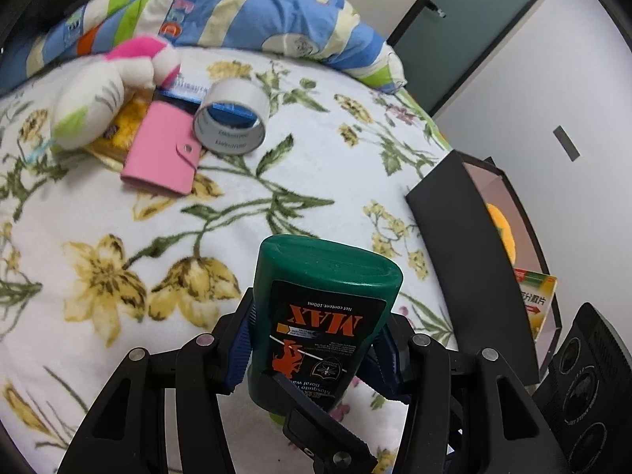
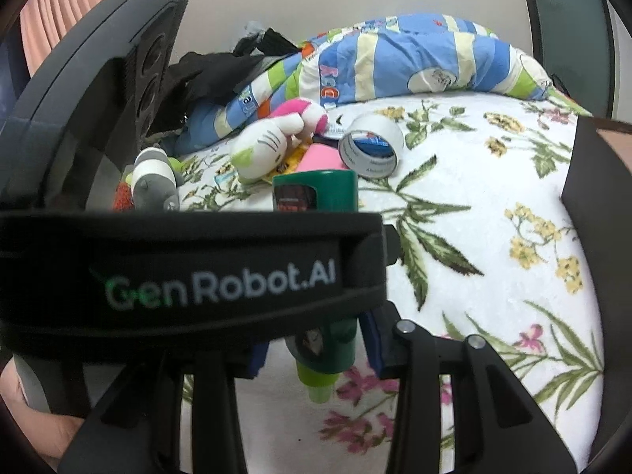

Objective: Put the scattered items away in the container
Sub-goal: 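Lift the green bottle with the left gripper and carry it over the box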

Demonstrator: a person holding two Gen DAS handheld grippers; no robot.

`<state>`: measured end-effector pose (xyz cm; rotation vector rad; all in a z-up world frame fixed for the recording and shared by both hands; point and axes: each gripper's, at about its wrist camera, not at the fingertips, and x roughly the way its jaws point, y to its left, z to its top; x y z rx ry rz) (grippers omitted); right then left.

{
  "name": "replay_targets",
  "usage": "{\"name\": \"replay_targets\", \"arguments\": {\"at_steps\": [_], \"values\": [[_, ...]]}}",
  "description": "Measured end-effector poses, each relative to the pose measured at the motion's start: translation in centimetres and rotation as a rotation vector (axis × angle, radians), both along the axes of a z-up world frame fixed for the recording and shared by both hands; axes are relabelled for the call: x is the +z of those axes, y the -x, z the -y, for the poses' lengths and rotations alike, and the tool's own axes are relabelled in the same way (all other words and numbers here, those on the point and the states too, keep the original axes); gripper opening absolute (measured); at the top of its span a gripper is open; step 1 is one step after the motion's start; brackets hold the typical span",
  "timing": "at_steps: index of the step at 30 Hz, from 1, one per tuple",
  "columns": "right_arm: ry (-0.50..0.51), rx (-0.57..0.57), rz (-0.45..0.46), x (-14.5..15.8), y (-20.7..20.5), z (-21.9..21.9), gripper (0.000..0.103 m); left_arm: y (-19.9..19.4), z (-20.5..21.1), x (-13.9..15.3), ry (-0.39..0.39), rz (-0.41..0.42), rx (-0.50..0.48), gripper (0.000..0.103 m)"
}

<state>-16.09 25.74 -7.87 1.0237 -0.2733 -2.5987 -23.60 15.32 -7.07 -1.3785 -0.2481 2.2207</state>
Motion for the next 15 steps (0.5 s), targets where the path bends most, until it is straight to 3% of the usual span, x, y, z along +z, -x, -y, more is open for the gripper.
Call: {"name": "replay_targets", "arguments": {"at_steps": [15], "values": [[-0.039, -0.074, -0.126, 8.7, -4.7, -3.3, 0.04, -3.3, -3.4, 9.2, -0.064, -0.106, -0.063, 0.053]]}}
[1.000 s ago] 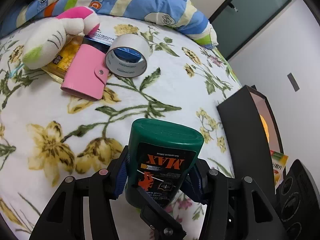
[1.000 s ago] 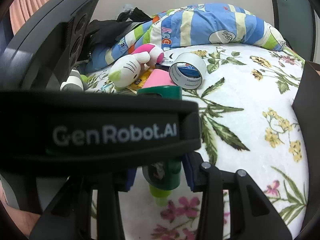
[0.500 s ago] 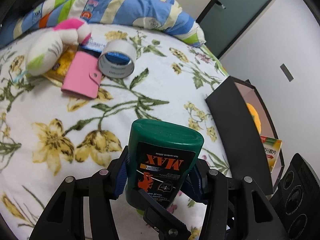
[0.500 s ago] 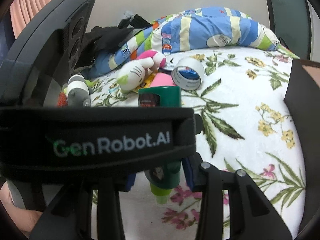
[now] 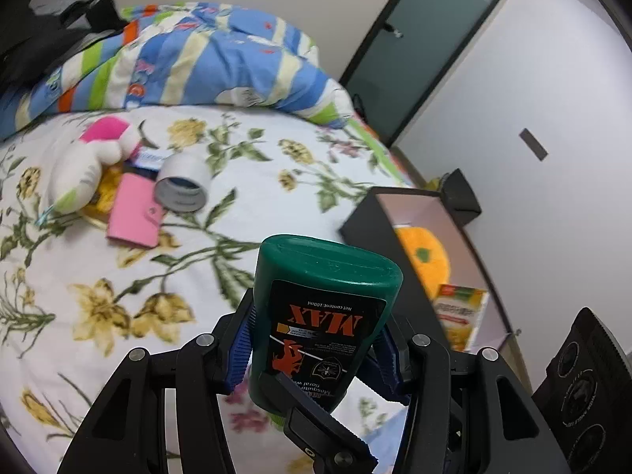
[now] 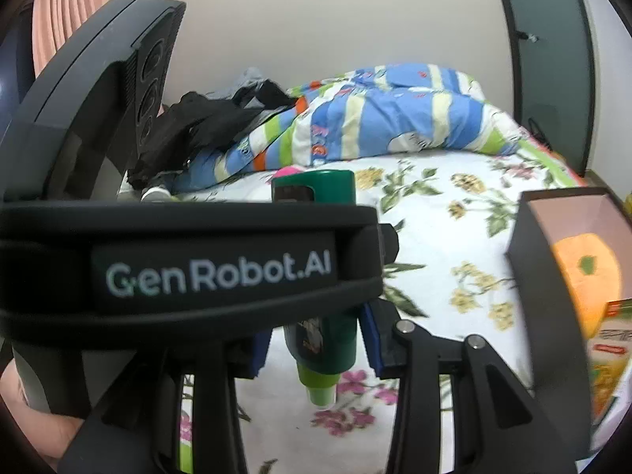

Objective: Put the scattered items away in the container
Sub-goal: 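Lift the green bottle with the left gripper and carry it over the box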

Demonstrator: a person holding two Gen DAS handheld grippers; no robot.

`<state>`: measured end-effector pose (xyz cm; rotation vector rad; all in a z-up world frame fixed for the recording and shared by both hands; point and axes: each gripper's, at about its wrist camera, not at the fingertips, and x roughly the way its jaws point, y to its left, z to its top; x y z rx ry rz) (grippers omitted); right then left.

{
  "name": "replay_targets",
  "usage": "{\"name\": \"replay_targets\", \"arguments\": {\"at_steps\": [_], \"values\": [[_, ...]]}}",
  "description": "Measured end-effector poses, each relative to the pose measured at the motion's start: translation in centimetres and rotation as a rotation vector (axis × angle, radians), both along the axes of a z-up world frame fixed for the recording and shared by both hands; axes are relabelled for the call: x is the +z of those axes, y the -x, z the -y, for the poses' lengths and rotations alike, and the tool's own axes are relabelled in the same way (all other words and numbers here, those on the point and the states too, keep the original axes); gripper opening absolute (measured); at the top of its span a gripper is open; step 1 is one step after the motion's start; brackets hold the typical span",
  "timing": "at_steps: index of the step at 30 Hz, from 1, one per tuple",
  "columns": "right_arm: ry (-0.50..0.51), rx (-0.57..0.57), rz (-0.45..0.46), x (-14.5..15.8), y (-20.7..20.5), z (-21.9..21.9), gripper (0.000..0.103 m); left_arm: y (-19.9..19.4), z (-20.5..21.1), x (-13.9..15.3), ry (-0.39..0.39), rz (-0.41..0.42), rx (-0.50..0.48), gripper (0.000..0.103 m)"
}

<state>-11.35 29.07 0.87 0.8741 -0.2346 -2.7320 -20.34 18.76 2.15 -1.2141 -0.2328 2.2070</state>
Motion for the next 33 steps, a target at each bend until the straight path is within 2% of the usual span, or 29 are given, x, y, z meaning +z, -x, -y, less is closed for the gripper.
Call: {"name": "replay_targets", "arguments": {"at_steps": [10, 19, 25, 33], "values": [[-0.007, -0.088, -0.053, 3.8, -2.9, -5.9, 0.04, -2.6, -6.6, 4.6, -0.006, -0.056, -0.092, 0.053], [-0.011, -0.173, -0.084, 5.7, -4.5, -12.5, 0.04, -4.1, -13.9, 6.8, -0.013, -0.091, -0.177, 0.053], [-0.011, -0.25, -0.092, 5.6, -6.0, -17.1, 0.04, -5.4, -19.5, 6.9, -0.014, -0.095, -0.253, 0.053], [0.003, -0.33, -0.077, 4.1, -7.6, -22.4, 0.04, -6.8, -25.6, 5.5, -0.001, -0.08, -0.327, 0.053]]}}
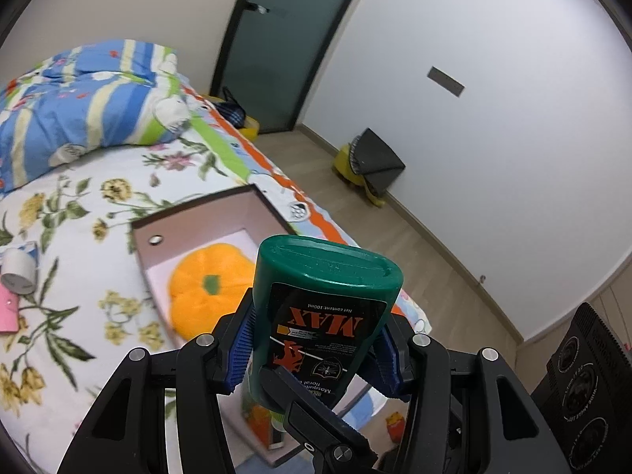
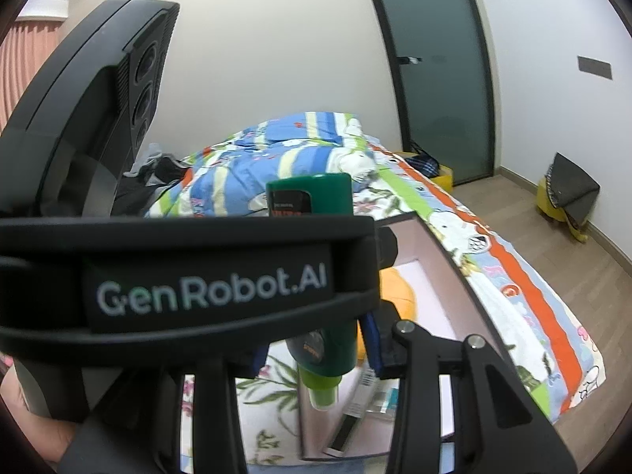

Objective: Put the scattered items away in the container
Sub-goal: 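Lift the green bottle with the left gripper and carry it over the box, then lower the green bottle into the box and open the left gripper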

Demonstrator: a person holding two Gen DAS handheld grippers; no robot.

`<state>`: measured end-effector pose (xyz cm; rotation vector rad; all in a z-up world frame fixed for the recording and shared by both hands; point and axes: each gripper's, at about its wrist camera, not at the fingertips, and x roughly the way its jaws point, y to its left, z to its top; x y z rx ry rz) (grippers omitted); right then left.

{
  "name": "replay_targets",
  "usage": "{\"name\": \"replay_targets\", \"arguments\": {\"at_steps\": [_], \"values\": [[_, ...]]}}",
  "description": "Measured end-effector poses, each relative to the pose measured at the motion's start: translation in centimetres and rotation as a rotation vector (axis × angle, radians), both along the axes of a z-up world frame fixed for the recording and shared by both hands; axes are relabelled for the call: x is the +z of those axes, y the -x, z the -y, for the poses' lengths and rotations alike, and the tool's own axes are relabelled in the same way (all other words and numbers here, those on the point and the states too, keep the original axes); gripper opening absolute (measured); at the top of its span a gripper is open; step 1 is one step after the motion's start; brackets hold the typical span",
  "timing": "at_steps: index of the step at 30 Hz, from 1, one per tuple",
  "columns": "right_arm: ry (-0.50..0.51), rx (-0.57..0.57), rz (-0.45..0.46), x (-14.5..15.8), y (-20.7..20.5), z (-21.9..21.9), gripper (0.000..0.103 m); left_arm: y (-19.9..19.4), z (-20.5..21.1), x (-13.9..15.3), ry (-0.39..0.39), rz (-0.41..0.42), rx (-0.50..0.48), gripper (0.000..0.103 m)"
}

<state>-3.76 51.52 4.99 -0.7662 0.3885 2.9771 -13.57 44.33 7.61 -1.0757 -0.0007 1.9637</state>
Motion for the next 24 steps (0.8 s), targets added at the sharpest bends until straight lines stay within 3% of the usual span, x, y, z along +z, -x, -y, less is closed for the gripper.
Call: {"name": "replay_targets", "arguments": {"at_steps": [8, 16, 21, 24], "values": [[0.028, -0.032, 0.025, -2.1, 0.1, -2.6, 0.04, -0.3, -3.5, -2.3, 0.025, 0.027, -0.028, 0.053], [0.041, -0.046, 0.038, -3.7, 0.3, -3.2, 0.041, 0.2, -4.4, -3.8, 0.032, 0.058, -0.028, 0.053], [0.029, -0.074, 0.043, -4.1, 0.1, -3.3, 0.054, 1.0, -3.8, -4.2, 0.006, 0.093, 0.006, 0.057], [0.024, -0.1, 0.045, -4.1, 0.0, -3.2, 0.066, 0.9, -3.4, -3.7, 0.0, 0.076, 0.015, 0.068]]}}
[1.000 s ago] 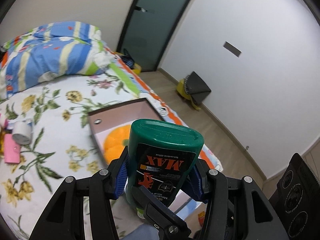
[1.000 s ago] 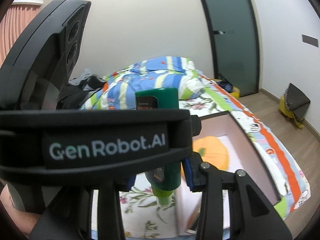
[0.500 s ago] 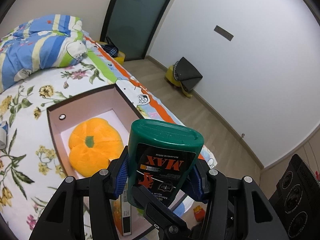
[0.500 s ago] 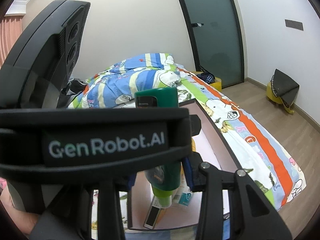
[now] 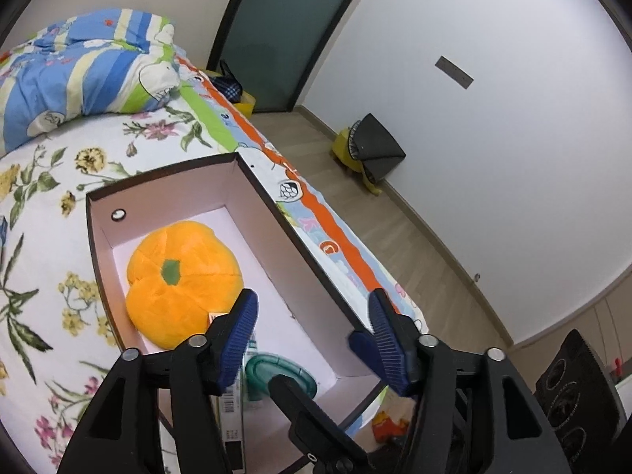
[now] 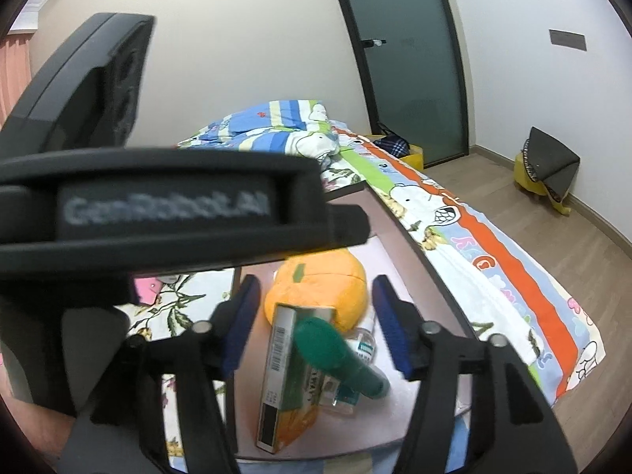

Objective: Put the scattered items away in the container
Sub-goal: 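Lower the green bottle into the box and open the left gripper, then move the left gripper back to the white tape roll on the bed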

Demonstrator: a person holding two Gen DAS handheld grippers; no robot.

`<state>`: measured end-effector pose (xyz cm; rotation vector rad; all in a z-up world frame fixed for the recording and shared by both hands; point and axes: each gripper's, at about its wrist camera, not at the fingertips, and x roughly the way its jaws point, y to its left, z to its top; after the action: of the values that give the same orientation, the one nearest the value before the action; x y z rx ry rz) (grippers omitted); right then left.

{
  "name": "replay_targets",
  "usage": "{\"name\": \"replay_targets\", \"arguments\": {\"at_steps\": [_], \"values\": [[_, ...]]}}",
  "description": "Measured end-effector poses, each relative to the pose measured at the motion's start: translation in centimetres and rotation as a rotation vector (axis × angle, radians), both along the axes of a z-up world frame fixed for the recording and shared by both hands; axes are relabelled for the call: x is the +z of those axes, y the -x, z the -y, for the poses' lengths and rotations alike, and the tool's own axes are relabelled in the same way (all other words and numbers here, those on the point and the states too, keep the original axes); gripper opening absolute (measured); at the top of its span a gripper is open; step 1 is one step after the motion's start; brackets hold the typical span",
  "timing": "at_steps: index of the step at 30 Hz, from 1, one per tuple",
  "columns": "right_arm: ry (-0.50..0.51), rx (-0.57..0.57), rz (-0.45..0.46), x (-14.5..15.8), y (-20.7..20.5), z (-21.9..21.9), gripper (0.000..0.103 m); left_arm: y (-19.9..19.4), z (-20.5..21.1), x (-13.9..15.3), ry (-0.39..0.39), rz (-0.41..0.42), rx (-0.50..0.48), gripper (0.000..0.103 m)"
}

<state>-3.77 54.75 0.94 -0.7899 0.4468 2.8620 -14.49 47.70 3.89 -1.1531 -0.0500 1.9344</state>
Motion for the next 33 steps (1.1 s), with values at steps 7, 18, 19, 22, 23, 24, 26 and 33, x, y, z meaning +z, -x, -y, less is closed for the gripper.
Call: {"name": "replay_targets", "arguments": {"at_steps": [7, 18, 19, 22, 23, 24, 26, 33], "values": [[0.037, -0.021, -0.038, 1.0, -0.5, 0.4, 0.103, 0.4, 2.2, 1.0, -0.003, -0.01, 0.033, 0.092], [-0.024, 0.061, -0.052, 4.4, -0.5, 7.0, 0.103, 0.6, 9.0, 3.8, -0.035, -0.026, 0.087, 0.093], [-0.028, 0.068, -0.054, 4.7, -0.6, 7.5, 0.103, 0.6, 9.9, 4.2, -0.04, -0.033, 0.094, 0.093], [-0.039, 0.089, -0.064, 5.6, -0.6, 9.1, 0.103, 0.7, 12.4, 5.5, -0.056, -0.055, 0.122, 0.094], [-0.041, 0.097, -0.068, 6.0, -0.6, 9.8, 0.103, 0.8, 13.1, 5.9, -0.061, -0.059, 0.132, 0.095], [-0.042, 0.106, -0.071, 6.4, -0.6, 10.6, 0.103, 0.8, 14.0, 6.2, -0.066, -0.063, 0.143, 0.095], [-0.044, 0.121, -0.074, 6.8, -0.5, 11.5, 0.103, 1.1, 16.0, 6.9, -0.077, -0.071, 0.168, 0.099], [-0.08, 0.184, -0.079, 8.3, 0.0, 16.2, 0.103, 1.8, 22.7, 8.5, -0.096, -0.093, 0.243, 0.099]]}}
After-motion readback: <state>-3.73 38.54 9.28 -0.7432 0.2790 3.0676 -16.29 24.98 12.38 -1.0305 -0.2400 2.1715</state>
